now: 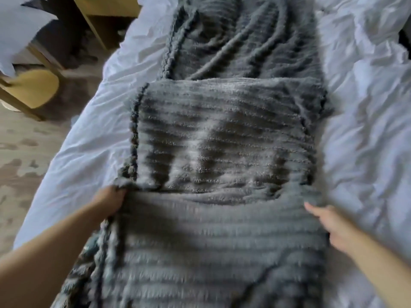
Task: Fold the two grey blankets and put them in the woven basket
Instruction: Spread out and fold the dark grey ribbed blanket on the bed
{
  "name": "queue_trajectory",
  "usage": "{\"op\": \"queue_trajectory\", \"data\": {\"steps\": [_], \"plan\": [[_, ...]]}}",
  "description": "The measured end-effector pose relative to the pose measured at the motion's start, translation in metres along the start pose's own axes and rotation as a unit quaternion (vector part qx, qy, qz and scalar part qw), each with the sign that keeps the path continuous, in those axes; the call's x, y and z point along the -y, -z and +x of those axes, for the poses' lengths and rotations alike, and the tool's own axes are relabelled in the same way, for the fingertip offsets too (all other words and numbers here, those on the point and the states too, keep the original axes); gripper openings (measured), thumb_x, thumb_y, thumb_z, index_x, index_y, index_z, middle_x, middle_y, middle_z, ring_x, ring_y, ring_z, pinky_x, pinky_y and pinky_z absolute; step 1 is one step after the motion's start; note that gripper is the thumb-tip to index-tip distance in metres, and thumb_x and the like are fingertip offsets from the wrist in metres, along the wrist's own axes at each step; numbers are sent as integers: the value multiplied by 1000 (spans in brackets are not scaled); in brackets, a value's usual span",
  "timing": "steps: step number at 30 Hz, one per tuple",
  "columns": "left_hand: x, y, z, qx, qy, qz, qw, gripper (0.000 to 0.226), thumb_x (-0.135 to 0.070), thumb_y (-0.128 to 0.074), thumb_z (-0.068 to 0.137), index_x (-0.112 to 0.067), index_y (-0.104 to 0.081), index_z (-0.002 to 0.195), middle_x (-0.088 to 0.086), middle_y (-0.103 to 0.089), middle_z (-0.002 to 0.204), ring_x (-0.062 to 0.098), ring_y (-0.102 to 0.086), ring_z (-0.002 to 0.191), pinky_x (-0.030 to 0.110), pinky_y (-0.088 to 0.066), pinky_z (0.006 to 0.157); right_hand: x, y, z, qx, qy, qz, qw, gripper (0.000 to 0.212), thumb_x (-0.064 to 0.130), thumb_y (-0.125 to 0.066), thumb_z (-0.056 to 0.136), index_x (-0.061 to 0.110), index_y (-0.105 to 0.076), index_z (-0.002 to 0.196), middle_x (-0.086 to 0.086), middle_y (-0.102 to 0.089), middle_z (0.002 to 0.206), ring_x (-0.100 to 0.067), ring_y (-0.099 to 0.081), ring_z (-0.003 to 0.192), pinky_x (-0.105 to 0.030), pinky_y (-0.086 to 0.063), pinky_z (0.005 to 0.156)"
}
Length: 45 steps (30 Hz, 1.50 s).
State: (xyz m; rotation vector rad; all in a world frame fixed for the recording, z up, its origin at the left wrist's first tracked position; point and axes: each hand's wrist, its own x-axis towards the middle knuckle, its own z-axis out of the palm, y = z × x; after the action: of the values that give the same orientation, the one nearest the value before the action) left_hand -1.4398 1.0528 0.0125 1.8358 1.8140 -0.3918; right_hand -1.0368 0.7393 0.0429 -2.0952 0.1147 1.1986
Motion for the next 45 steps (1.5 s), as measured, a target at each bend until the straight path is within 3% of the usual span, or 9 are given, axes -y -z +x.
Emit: {"op": "queue_trajectory", "data": {"steps": [4,7,14,18,25,29,33,39,45], "plan": [[-37,46,30,-180,-34,-153,971,39,-31,-46,98,4,-64,103,34,-63,105,47,-59,99,45,-45,84,87,14,17,-101,101,160,977,19,39,-65,88,21,-66,88,-5,-70,102,-22,-67,85,-49,-52,89],[-44,46,42,-141,7,-202,969,46,-43,-54,92,0,-60,107,28,-64,104,42,-61,95,44,-50,85,108,0,31,-58,76,198,975,35,59,-55,87,26,-62,97,5,-70,98,-14,-67,82,-32,-55,72],[23,-18,-30,-49,76,-149,985,60,-60,-66,77,-1,-62,68,23,-66,70,35,-64,73,38,-49,65,-30,-18,14,28,-92,2,995,48,54,-48,92,23,-51,129,2,-52,133,-28,-54,116,-41,-43,98],[61,-55,-81,-96,89,-104,986,55,-60,-68,74,-10,-64,96,19,-60,104,34,-50,108,42,-46,91,-101,-18,1,-11,-160,-43,986,49,39,-47,98,8,-48,136,-13,-55,134,-34,-52,121,-49,-41,104],[91,-103,-154,-183,130,-114,968,46,-59,-67,76,-17,-69,95,14,-52,118,31,-45,116,44,-43,100,-110,-24,-16,-131,-71,-219,964,31,16,-58,93,-7,-59,113,-22,-63,98,-36,-58,85,-40,-44,72],[87,-122,-189,-176,196,-220,939,44,-44,-66,84,-8,-66,111,18,-54,119,29,-41,121,40,-37,102,-79,-48,-26,-230,72,-323,915,44,10,-65,82,2,-51,124,-28,-46,127,-44,-47,113,-51,-43,92],[95,-135,-214,-98,203,-239,944,41,-44,-70,80,-5,-58,76,14,-61,79,33,-57,90,40,-42,72,-59,-104,-51,-164,262,-342,887,49,2,-60,80,6,-50,128,-21,-39,136,-40,-41,121,-47,-38,101],[131,-139,-232,76,167,-258,949,38,-48,-76,74,-19,-65,95,0,-69,87,18,-65,78,27,-48,65,-63,-216,-119,49,417,-386,821,31,6,-52,87,13,-56,117,-5,-43,127,-24,-47,113,-32,-43,89],[164,-130,-235,40,40,-358,932,26,-27,-79,76,-4,-68,82,-4,-55,106,4,-51,99,16,-34,78,-115,-306,-198,371,462,-487,642,68,-4,-43,77,27,-43,137,7,-36,147,-24,-50,121,-39,-47,95]]}}
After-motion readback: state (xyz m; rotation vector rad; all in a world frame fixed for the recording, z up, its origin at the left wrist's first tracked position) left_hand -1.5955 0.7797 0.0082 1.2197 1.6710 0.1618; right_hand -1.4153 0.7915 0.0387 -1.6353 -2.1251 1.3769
